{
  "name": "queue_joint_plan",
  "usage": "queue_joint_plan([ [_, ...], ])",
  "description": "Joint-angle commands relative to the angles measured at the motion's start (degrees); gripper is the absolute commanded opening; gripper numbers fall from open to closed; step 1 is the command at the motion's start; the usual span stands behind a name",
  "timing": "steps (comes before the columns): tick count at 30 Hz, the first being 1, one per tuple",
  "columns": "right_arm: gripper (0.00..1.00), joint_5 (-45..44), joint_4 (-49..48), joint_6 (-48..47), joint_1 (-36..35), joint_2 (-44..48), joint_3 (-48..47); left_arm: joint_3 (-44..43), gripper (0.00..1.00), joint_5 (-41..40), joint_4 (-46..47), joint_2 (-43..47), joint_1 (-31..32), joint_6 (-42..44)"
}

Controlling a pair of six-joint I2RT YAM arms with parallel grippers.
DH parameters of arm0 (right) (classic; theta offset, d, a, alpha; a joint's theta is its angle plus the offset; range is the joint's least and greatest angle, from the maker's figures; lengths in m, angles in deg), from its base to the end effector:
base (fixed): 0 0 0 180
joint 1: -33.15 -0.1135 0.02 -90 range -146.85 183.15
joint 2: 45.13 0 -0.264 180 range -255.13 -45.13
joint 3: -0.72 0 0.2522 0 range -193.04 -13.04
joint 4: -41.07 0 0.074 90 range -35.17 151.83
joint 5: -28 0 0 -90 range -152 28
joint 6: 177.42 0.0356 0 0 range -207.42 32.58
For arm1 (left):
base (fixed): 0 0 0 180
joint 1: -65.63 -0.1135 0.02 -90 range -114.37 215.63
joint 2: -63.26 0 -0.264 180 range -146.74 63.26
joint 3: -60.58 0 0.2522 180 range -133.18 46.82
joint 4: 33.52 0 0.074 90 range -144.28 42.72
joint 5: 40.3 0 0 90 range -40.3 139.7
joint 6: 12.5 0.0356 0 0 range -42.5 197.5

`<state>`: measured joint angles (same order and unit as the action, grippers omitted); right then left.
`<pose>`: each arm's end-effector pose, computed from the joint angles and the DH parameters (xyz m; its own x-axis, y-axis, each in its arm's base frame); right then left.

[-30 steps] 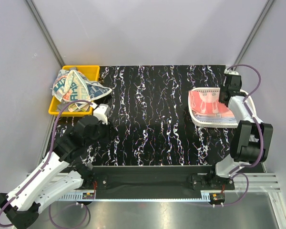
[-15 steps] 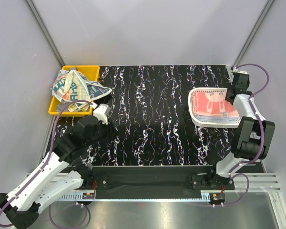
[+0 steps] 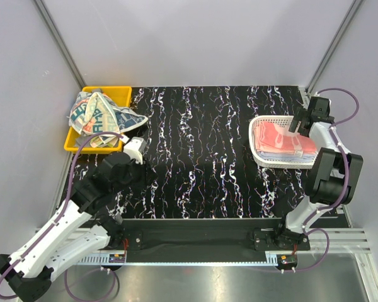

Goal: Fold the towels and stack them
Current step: Neatly place the folded towel into the bin, then grab crumpled towel

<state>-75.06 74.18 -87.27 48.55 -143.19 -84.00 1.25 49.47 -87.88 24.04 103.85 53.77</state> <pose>0.3616 -0.1079 0.2379 -0.6977 0.1948 -0.6894 0.4106 0.8973 -0.1620 0.1123 -0.0883 0.3055 -0.6527 0.0018 -0.7576 0.3860 0.8612 -0.3306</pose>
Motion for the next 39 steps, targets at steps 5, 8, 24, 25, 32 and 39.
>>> queue_joint_plan([
  [5, 1.0, -2.85, 2.44, 12.24, 0.16, 7.26, -0.85, 0.3, 0.32, 0.4, 2.37, 0.29, -0.16, 0.79],
  [8, 1.0, 0.83, 3.32, 17.25, 0.07, 11.74, 0.72, 0.03, 0.32, -2.13, 1.93, -0.06, -0.07, 0.35],
  [24, 1.0, 9.51, -7.3, 25.61, -32.71, 21.06, 12.76, -19.72, 0.53, -25.95, 8.16, -33.05, -22.72, -14.68],
  [25, 1.0, 10.5, -7.75, 25.44, -33.06, 21.5, 13.99, -21.48, 0.53, -28.66, 8.52, -36.33, -24.14, -14.25],
  [32, 1.0, 24.56, -12.93, 29.03, -33.06, 25.02, 19.01, -41.69, 0.44, -31.14, 3.61, -62.09, -33.29, -13.36],
  [39, 1.0, 26.86, -12.5, 29.83, -33.06, 25.37, 19.45, -47.42, 0.43, -30.62, 2.72, -70.55, -34.88, -11.7],
])
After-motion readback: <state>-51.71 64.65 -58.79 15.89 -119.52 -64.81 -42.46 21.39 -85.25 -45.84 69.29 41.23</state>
